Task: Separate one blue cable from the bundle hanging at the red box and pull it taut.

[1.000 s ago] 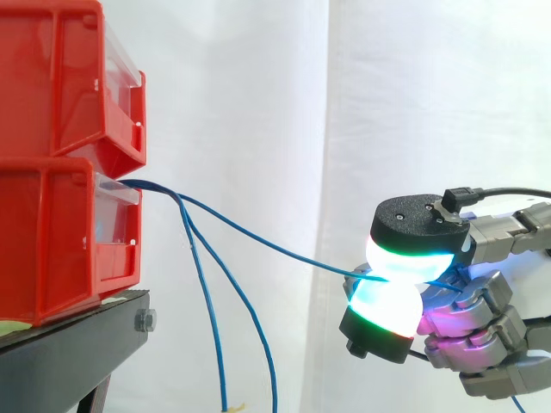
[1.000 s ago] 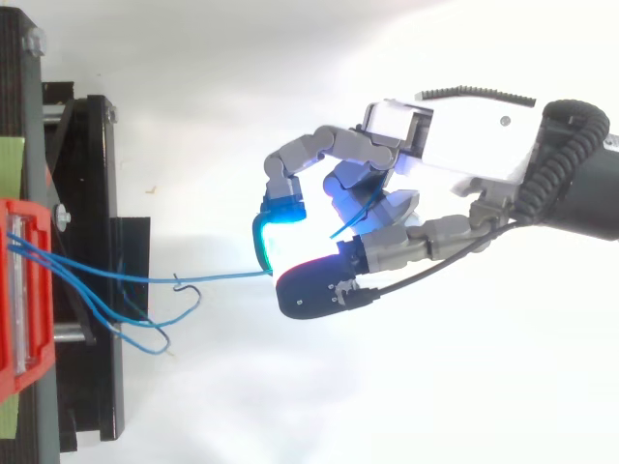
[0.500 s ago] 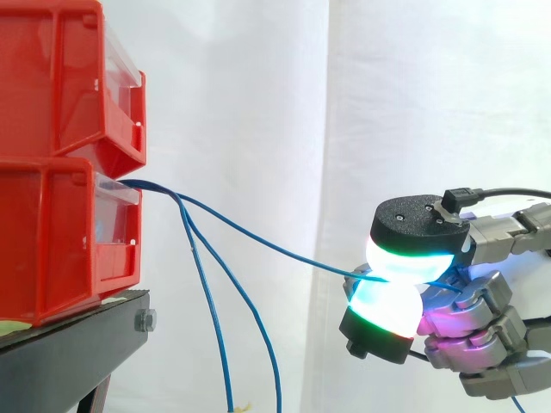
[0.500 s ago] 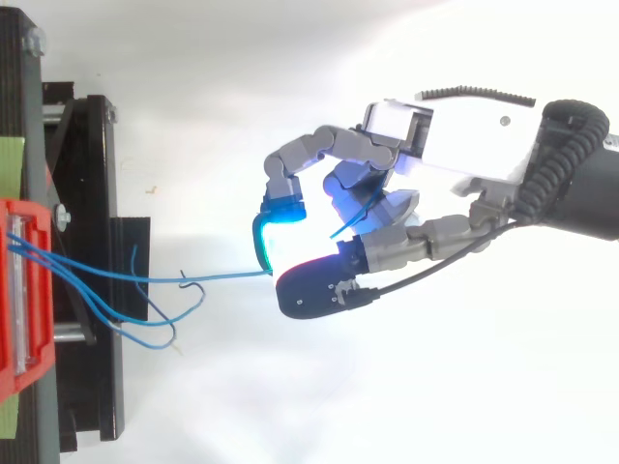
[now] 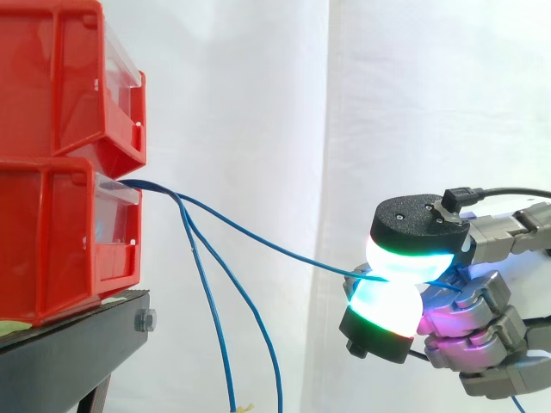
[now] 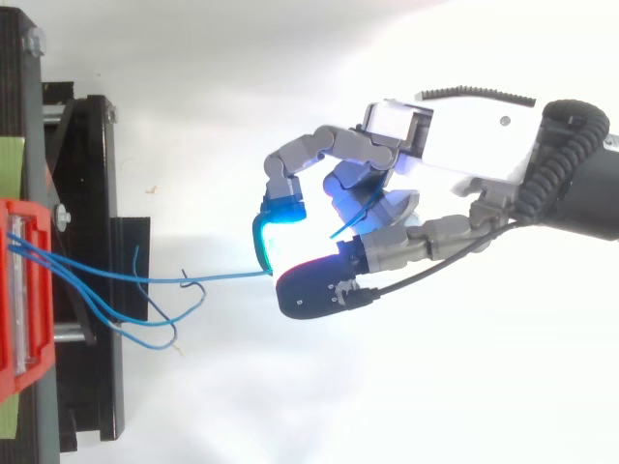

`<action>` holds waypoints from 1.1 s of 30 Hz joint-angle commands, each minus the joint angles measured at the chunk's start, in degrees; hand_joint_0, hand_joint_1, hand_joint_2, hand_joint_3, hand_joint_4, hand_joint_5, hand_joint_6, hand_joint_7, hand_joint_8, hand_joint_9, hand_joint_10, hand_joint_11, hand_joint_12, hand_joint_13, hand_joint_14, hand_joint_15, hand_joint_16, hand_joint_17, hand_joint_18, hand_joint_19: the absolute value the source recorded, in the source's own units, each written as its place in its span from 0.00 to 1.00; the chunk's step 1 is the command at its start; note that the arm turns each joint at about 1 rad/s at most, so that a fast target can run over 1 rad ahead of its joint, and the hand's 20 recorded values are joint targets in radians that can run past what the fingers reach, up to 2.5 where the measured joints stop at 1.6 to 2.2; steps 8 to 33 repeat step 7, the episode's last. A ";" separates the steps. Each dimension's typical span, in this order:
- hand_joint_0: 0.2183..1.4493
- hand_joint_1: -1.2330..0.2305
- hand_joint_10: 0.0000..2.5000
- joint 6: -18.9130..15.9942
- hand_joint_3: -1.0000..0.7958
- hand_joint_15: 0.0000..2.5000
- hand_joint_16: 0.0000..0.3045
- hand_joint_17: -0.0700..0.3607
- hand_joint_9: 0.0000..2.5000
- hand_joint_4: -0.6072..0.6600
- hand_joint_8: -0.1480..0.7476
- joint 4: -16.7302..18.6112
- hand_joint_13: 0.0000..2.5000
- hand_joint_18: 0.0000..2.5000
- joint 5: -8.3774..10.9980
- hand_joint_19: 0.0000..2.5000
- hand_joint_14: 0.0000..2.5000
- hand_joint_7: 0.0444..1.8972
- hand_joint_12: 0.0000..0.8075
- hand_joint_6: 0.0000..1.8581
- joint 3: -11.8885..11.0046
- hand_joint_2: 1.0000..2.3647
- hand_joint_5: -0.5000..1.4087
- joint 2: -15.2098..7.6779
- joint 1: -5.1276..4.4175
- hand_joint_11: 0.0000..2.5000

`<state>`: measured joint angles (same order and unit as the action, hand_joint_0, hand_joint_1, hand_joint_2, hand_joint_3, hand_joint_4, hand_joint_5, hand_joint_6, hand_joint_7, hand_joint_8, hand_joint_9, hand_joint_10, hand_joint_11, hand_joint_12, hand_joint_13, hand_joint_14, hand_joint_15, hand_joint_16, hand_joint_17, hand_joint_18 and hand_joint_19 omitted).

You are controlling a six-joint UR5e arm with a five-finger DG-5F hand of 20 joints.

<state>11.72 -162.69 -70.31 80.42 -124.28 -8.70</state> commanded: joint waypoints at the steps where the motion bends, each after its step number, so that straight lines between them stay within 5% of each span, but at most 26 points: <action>1: 0.47 0.32 1.00 -0.03 0.55 0.67 0.12 0.36 0.34 0.36 0.52 0.00 0.32 0.54 0.00 0.58 1.00 0.87 0.51 0.49 0.00 0.02 0.16 0.00 0.00 0.67; 33: 0.47 0.32 1.00 -0.03 0.55 0.67 0.12 0.36 0.34 0.37 0.51 0.00 0.32 0.54 0.00 0.59 1.00 0.87 0.51 0.49 0.00 0.02 0.16 0.00 0.00 0.69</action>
